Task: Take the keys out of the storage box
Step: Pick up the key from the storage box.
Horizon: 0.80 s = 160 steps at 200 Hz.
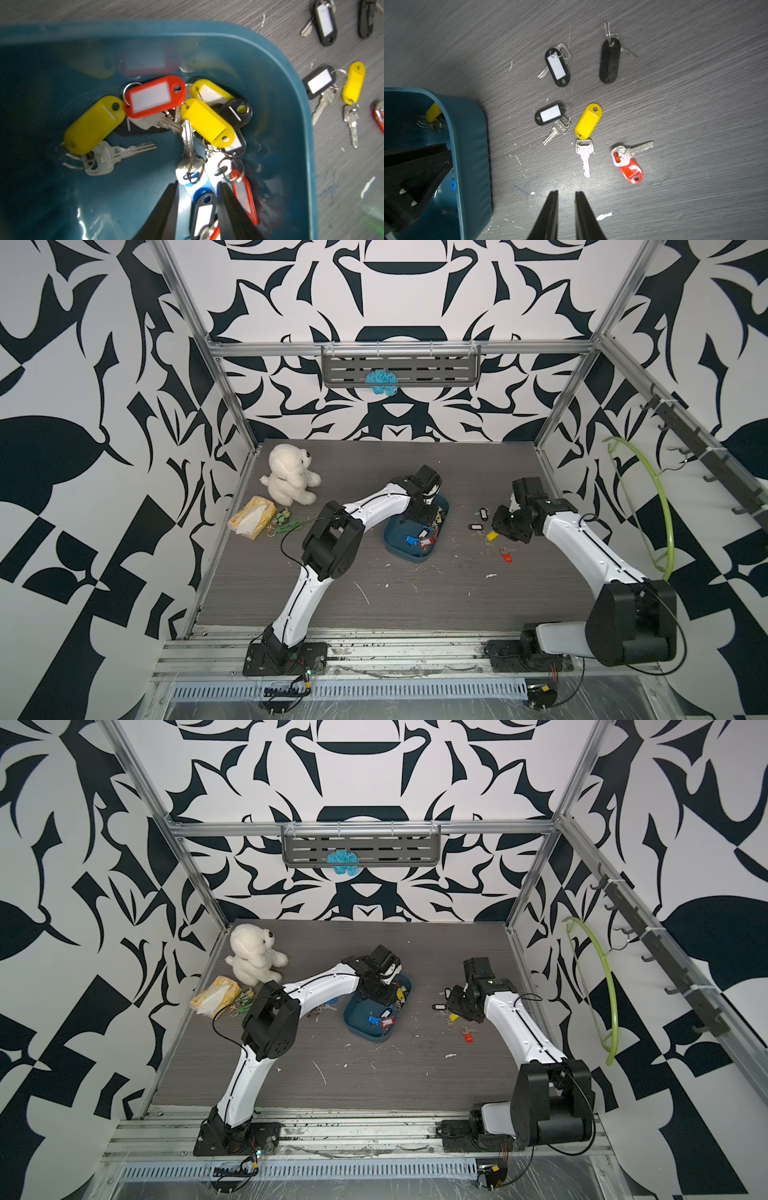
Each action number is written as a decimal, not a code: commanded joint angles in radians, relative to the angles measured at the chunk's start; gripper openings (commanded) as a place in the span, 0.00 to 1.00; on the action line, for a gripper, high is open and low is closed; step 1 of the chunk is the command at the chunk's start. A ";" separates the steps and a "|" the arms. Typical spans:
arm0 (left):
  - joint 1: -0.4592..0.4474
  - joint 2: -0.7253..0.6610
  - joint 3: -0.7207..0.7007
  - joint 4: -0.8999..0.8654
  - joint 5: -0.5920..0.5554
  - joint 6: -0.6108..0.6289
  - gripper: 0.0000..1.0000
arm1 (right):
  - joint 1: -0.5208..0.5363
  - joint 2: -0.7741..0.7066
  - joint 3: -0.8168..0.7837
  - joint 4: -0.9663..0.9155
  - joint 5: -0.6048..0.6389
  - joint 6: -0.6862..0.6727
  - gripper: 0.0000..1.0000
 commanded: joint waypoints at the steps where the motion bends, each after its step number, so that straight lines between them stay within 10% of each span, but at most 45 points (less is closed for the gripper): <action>1: -0.009 0.035 0.031 -0.032 -0.019 0.022 0.34 | -0.003 -0.028 -0.005 -0.003 -0.004 -0.010 0.20; 70: -0.016 0.066 0.053 -0.037 -0.029 0.028 0.28 | -0.002 -0.037 -0.018 -0.011 -0.002 -0.019 0.18; 96: -0.015 0.068 0.059 -0.037 -0.029 0.029 0.00 | -0.002 -0.040 -0.024 -0.011 0.000 -0.019 0.17; 160: -0.016 -0.006 0.025 -0.049 -0.042 0.024 0.00 | -0.002 -0.055 -0.037 -0.012 -0.002 -0.017 0.16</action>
